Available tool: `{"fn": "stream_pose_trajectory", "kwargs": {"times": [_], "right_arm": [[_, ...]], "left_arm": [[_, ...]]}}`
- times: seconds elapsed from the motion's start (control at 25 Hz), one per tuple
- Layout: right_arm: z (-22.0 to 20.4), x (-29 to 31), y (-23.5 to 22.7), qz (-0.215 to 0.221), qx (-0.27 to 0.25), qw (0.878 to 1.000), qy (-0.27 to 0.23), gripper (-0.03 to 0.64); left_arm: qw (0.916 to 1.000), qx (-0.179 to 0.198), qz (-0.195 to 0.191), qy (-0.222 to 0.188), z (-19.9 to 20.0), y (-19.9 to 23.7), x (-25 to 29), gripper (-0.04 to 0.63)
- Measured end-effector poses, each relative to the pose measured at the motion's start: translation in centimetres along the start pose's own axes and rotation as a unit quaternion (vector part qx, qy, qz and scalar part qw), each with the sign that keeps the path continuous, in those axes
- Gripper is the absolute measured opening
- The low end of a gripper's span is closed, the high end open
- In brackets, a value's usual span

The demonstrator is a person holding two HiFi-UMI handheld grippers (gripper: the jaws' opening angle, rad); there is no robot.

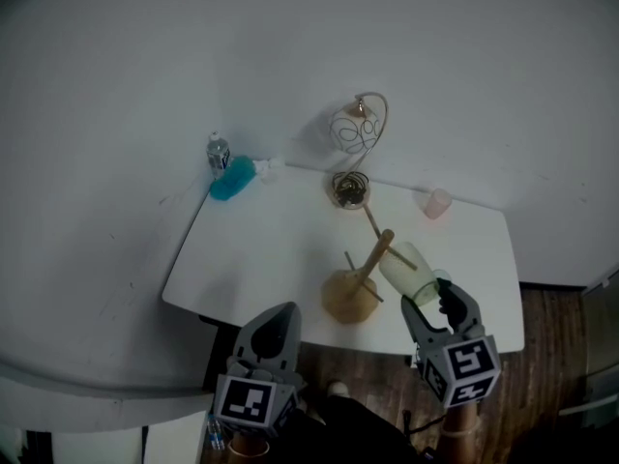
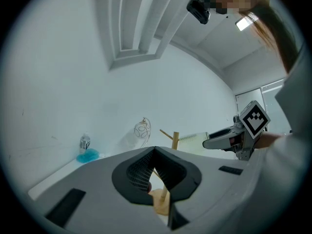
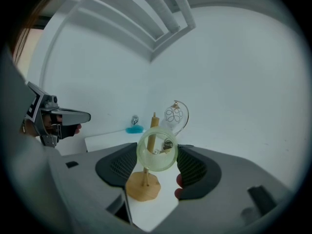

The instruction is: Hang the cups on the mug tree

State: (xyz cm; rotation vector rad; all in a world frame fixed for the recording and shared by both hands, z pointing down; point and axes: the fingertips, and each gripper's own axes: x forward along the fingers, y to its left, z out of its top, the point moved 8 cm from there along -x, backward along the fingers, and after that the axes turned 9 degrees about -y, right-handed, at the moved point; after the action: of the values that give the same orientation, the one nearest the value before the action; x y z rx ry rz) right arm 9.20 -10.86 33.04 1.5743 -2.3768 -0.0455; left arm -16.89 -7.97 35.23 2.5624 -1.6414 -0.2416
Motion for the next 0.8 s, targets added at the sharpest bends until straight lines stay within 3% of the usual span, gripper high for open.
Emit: {"fn": "stream_pose_trajectory", "kwargs": {"times": [0.8], "right_arm": [[0.02, 0.12, 0.12, -0.002, 0.009, 1.000, -0.014, 0.259]], "left_arm": [[0.9999, 0.011, 0.009, 0.009, 0.66, 0.14, -0.91, -0.001]]}}
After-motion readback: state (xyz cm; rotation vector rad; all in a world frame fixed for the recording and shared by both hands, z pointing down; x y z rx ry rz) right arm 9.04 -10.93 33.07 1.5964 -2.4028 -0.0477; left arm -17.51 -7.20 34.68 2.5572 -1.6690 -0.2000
